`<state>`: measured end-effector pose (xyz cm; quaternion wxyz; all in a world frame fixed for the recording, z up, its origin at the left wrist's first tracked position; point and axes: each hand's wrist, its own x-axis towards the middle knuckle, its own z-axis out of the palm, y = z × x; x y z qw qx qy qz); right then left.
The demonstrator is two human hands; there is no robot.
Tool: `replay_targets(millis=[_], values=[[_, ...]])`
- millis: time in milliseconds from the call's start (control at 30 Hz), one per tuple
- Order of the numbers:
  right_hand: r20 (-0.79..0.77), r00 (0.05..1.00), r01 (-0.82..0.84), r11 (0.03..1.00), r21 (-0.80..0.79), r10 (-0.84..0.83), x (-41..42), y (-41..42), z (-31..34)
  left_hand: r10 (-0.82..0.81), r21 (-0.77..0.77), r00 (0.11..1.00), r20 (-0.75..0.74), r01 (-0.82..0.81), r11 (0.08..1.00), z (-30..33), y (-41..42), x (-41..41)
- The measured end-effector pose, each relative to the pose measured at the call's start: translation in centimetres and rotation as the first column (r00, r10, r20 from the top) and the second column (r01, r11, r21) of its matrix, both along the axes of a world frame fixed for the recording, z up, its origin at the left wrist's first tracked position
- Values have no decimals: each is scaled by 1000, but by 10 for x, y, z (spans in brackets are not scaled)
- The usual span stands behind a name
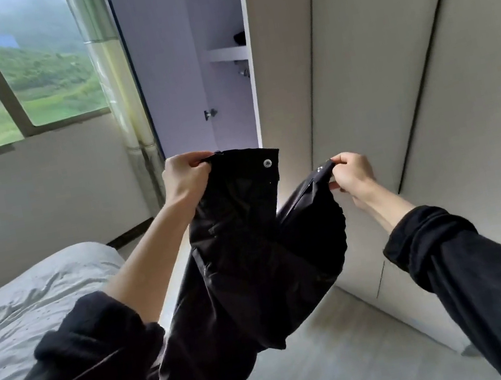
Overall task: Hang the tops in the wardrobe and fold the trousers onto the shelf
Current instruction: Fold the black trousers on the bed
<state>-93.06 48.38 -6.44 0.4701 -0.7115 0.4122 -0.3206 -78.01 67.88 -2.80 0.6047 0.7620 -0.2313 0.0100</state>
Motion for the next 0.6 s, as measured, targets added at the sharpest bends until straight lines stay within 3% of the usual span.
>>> replay_targets(millis=[233, 467, 600], values=[[167, 943, 299, 954, -35, -289, -62, -97, 86, -221, -224, 974, -51, 204, 953, 62, -114, -7], [181, 874, 478, 865, -150, -451, -119, -128, 106, -349, -236, 932, -92, 320, 918, 61, -175, -22], [136, 867, 498, 836, -233, -479, -128, -117, 106, -388, -143, 920, -63, 376, 916, 49, -168, -24]])
